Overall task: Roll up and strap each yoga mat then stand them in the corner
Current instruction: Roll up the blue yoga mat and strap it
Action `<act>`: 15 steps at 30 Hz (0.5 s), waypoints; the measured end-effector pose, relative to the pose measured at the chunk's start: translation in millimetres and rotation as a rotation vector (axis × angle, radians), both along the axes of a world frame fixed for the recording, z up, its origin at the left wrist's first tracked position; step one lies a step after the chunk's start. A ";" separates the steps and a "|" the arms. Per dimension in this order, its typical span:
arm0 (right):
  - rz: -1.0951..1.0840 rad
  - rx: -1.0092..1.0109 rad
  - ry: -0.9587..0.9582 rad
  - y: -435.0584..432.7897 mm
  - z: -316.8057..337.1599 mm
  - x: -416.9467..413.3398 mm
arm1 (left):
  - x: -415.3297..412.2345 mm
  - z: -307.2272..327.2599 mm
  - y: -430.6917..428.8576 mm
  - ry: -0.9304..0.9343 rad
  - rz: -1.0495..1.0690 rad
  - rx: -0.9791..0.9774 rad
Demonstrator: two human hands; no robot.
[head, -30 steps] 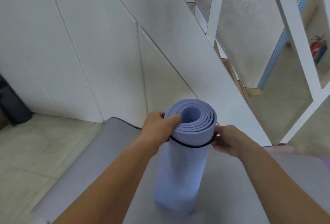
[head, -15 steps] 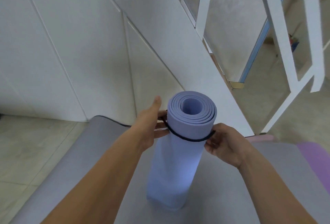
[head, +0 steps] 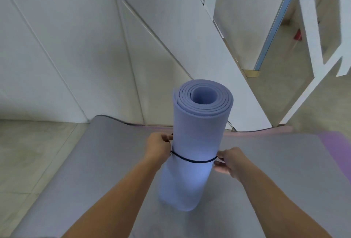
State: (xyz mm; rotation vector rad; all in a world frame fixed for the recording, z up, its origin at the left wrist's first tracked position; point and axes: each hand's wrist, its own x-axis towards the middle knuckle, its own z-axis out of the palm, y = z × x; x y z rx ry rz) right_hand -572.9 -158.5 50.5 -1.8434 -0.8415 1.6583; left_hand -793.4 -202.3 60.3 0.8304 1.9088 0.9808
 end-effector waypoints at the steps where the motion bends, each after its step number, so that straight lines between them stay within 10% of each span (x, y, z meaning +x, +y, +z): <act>1: 0.005 -0.018 -0.018 1.1 -6.9 -2.0 | 0.7 -7.5 3.4 -0.006 0.016 -0.011; 15: 0.181 0.215 -0.153 24.4 -19.0 2.9 | 20.9 -34.4 15.9 -0.076 -0.133 -0.034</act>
